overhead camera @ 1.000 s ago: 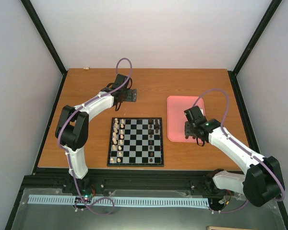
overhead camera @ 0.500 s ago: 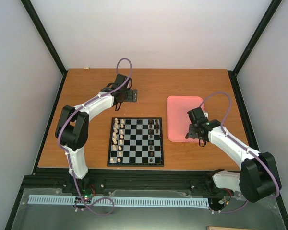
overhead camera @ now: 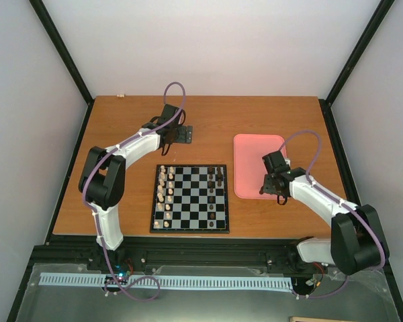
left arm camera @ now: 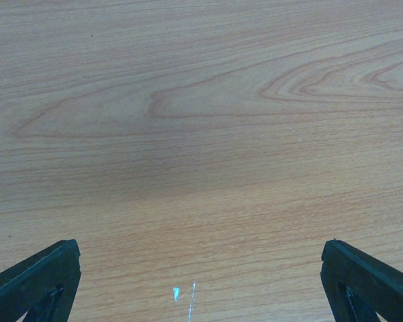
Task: Set up the chess pieces on the board
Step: Pick up the chess piece from the storage box, then place the chess piece on the chessboard.
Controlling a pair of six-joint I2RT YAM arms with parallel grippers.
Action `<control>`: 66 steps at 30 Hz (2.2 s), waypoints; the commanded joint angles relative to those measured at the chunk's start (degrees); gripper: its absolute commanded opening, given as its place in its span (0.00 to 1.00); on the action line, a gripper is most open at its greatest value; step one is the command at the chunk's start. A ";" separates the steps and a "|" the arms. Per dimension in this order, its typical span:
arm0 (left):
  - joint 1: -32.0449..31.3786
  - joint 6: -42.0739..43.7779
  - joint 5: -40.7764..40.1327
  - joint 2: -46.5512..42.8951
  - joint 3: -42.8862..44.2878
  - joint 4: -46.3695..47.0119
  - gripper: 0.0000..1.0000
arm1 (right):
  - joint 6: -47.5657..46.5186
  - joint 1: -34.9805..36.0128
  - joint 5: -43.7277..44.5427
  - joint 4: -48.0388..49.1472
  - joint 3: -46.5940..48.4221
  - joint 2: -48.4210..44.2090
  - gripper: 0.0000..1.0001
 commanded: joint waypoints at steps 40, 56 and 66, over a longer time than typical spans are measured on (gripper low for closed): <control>0.26 -0.82 -0.56 0.56 2.36 -0.47 1.00 | -2.80 -1.88 -0.99 1.95 4.25 -0.74 0.09; 0.26 -0.65 -1.17 -0.11 2.12 -0.59 1.00 | -4.00 12.63 -5.68 3.38 17.86 5.63 0.07; 0.26 -0.64 -1.14 0.12 2.23 -0.57 1.00 | -1.63 24.46 -3.84 0.25 21.06 9.35 0.07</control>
